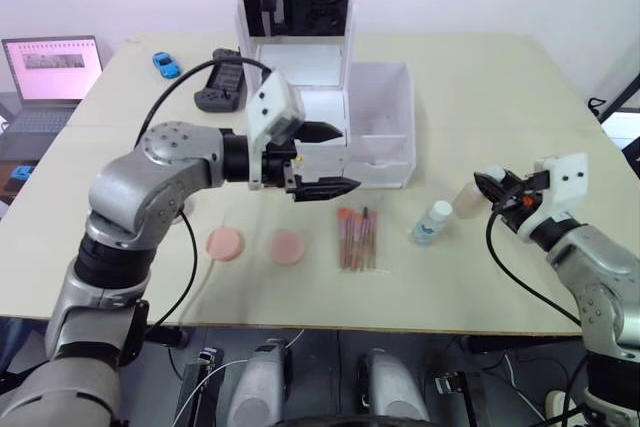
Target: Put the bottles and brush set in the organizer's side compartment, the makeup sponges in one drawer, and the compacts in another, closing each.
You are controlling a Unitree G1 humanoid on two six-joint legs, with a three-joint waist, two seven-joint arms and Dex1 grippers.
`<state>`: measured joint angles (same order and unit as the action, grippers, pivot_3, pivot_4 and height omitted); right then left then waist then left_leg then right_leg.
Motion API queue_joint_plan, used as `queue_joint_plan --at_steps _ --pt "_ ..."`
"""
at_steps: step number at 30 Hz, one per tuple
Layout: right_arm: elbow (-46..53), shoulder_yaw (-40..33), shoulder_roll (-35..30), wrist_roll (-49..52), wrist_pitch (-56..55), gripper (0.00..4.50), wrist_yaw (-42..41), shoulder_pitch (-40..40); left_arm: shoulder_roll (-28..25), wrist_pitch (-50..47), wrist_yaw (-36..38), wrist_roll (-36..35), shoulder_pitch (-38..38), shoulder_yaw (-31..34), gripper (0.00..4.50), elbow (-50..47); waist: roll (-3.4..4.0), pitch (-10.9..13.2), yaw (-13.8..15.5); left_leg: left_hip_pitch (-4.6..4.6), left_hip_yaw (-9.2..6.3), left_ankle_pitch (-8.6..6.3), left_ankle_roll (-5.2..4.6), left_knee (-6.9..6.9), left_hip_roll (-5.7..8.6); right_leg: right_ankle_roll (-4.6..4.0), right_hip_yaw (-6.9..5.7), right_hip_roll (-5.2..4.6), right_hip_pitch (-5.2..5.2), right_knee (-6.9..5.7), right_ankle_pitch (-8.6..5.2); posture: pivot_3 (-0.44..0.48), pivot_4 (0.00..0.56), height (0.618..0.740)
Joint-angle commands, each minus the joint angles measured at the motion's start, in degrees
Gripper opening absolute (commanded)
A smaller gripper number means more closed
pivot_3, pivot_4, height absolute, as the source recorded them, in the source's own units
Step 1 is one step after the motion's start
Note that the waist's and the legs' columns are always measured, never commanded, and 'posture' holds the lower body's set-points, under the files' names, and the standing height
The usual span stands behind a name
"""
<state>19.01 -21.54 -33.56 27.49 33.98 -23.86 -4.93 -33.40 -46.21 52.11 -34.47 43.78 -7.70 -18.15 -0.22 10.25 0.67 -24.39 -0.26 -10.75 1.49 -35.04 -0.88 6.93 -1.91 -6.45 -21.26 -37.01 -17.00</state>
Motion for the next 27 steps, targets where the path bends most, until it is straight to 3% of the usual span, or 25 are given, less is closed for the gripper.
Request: queue_joint_plan --at_steps 1,11,15,21,27 --pt "2.2 -1.7 -0.9 0.7 -1.0 0.72 -0.5 -0.9 -0.3 -0.1 -0.1 -0.6 1.2 1.5 4.50 -1.0 0.00 0.0 0.0 0.00 0.00 0.00 0.00 0.00 0.00 0.00 0.00 0.00 0.00 0.00 0.00 0.000 0.150 0.740" --pt "-0.1 -2.6 -6.9 6.1 0.4 0.72 -8.4 -9.0 -1.2 -0.5 -0.9 -0.9 -0.2 3.8 4.50 -0.8 0.02 0.0 -0.2 -0.01 0.02 0.00 -0.01 0.02 -0.01 0.00 0.01 0.01 -0.04 0.00 0.00 0.000 0.150 0.740" --pt "-0.3 3.6 -10.3 14.6 10.4 0.72 -12.8 -26.2 -3.7 0.8 -2.0 -0.7 -5.5 8.1 4.50 -2.1 0.19 0.1 -1.7 0.00 0.06 -0.01 -0.02 0.04 -0.03 -0.01 0.09 0.01 -0.11 -0.04 0.01 0.000 0.150 0.740" --pt "-5.0 13.0 -7.1 11.1 12.3 0.72 -12.0 -37.9 -4.5 0.6 -5.7 -0.8 -9.8 10.7 4.50 -5.2 -0.11 0.1 -0.9 -0.05 -0.09 -0.04 -0.08 0.12 -0.08 -0.11 -0.03 0.10 -0.10 0.03 -0.06 0.000 0.150 0.740" --pt "-15.0 20.4 -1.1 2.6 8.4 0.72 -9.4 -44.0 -5.0 0.1 -9.6 -1.4 -13.7 13.7 4.50 -9.1 -0.11 0.1 -1.3 -0.09 0.02 -0.04 -0.07 0.03 -0.02 -0.09 0.03 -0.01 -0.14 -0.01 -0.03 0.000 0.150 0.740"
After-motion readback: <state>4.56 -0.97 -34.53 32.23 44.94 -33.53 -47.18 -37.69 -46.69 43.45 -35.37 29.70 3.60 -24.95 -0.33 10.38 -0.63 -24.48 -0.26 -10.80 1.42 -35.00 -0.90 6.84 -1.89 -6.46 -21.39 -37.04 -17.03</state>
